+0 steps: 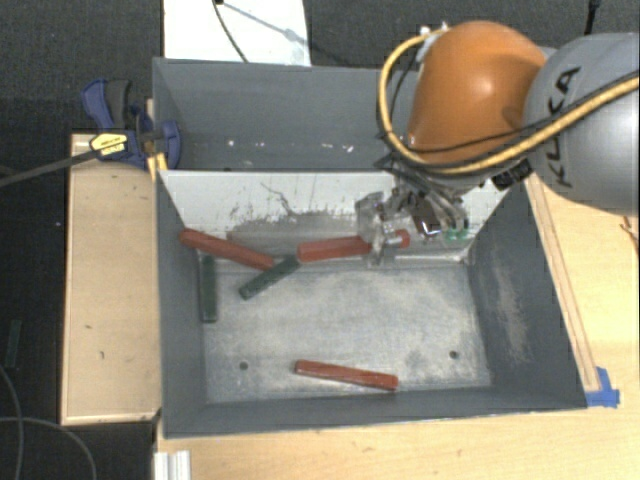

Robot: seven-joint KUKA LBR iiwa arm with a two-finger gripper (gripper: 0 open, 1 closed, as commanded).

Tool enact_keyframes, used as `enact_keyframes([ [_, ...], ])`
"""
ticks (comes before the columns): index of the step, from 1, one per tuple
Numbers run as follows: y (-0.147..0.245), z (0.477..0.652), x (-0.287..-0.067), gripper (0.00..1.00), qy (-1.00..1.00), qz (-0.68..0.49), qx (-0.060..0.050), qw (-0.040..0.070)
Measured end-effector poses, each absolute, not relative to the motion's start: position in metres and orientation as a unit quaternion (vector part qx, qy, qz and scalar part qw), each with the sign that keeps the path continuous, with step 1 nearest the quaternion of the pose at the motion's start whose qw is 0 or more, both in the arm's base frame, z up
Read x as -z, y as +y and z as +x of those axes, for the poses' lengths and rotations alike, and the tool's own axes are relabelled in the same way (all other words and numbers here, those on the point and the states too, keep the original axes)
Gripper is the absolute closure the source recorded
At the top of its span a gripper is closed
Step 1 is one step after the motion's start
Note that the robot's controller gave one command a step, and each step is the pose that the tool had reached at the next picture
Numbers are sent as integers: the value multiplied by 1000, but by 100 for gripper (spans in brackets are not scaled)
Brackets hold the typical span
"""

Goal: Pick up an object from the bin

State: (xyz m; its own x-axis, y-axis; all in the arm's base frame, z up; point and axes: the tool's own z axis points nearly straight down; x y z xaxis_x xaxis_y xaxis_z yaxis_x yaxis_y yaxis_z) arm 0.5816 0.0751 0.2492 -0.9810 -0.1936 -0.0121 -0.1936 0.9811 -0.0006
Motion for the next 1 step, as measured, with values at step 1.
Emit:
enact_keyframes([
  [1,91,533,-245,100,986,-167,0,0],
])
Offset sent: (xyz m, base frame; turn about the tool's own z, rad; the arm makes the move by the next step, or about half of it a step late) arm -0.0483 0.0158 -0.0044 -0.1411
